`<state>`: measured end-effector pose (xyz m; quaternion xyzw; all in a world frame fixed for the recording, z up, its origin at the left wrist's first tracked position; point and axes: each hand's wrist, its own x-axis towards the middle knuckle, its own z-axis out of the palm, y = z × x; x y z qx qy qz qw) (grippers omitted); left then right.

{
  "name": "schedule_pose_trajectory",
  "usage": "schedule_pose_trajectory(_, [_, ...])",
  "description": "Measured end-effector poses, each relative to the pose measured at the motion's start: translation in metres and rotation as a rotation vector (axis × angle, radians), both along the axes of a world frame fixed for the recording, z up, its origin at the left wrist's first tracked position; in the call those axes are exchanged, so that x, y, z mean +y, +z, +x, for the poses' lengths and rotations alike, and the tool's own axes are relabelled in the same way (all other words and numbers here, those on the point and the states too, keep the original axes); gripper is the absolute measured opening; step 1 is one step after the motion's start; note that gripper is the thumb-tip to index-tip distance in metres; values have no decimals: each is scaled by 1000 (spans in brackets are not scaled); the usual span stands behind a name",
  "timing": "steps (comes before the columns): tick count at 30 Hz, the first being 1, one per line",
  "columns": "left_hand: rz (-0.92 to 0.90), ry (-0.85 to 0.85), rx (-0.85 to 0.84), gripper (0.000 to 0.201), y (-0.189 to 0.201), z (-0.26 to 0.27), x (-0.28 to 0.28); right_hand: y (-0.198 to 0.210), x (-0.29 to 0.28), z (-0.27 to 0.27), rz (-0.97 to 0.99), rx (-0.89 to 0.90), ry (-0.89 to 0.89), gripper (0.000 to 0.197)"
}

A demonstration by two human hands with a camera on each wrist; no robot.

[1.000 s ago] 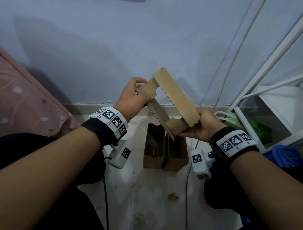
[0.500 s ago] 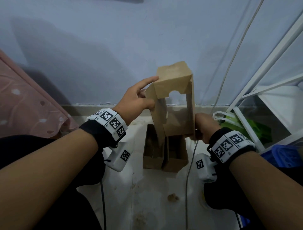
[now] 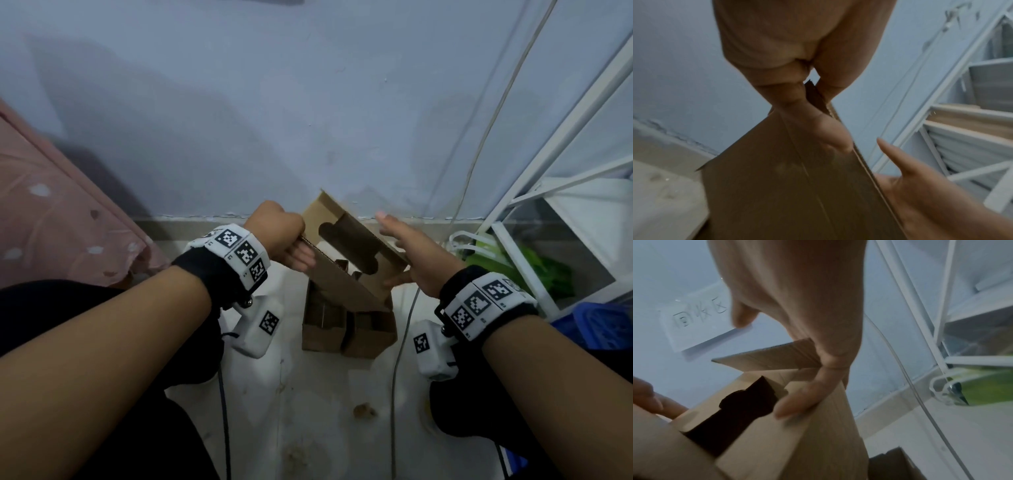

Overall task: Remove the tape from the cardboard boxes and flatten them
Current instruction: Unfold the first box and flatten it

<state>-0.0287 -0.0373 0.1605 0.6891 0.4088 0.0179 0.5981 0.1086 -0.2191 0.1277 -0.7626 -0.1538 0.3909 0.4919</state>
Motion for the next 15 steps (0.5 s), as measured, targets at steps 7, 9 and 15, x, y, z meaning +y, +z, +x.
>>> schedule_pose_trajectory(7, [279,197,-102,24,4,2,16,-3,8,-3,-195,-643,84,23])
schedule_pose_trajectory(9, [270,151,-67,19,3,2,16,-3,8,-3,-222,-689,103,30])
schedule_pose_trajectory(15, [235,47,25,21,3,0,13,-9,4,1,-205,-644,70,26])
